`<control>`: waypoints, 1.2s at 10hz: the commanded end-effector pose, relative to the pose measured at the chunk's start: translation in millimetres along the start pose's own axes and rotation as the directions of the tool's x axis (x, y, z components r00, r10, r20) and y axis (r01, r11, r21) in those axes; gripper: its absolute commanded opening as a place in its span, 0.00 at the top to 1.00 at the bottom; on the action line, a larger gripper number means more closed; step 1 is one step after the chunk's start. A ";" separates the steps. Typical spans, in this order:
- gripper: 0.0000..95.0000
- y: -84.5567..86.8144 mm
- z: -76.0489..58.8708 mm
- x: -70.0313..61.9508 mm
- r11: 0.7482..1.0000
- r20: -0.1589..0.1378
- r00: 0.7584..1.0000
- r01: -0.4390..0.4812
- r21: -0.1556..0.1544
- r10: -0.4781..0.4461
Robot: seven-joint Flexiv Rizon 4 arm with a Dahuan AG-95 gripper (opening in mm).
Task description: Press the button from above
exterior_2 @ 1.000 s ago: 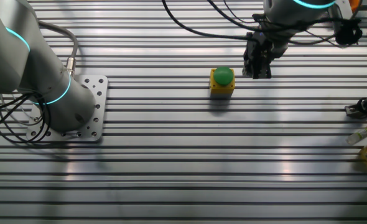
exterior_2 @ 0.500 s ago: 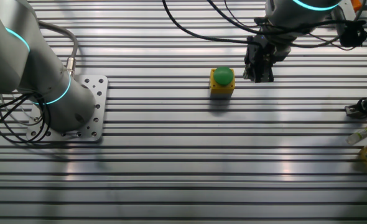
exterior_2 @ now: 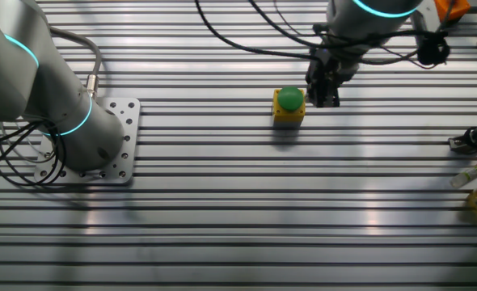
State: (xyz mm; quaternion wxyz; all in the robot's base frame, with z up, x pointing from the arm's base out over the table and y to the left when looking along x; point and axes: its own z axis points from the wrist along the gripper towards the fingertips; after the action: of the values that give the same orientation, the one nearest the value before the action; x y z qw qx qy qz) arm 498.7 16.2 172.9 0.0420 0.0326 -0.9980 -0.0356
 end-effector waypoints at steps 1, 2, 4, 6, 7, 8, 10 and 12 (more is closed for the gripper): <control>1.00 2.4 8.2 7.0 1.000 0.016 1.000 -0.016 -0.007 0.016; 1.00 5.1 10.5 9.4 0.999 0.021 0.999 -0.031 -0.010 0.031; 1.00 16.7 14.2 14.5 0.998 0.027 0.998 -0.063 -0.012 0.063; 1.00 24.0 19.5 21.2 0.997 0.044 0.996 -0.075 -0.014 0.076; 1.00 27.0 22.6 24.6 0.997 0.051 0.995 -0.080 -0.014 0.081; 1.00 29.2 26.9 28.1 0.997 0.062 0.995 -0.082 -0.013 0.083; 1.00 30.9 33.2 31.2 0.996 0.074 0.994 -0.083 -0.013 0.084; 1.00 30.9 34.1 31.4 0.997 0.076 0.994 -0.081 -0.010 0.081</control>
State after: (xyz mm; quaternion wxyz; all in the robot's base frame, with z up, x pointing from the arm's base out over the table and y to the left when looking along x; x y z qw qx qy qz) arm 463.5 47.5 142.5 0.0055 -0.0084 -0.9992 -0.0386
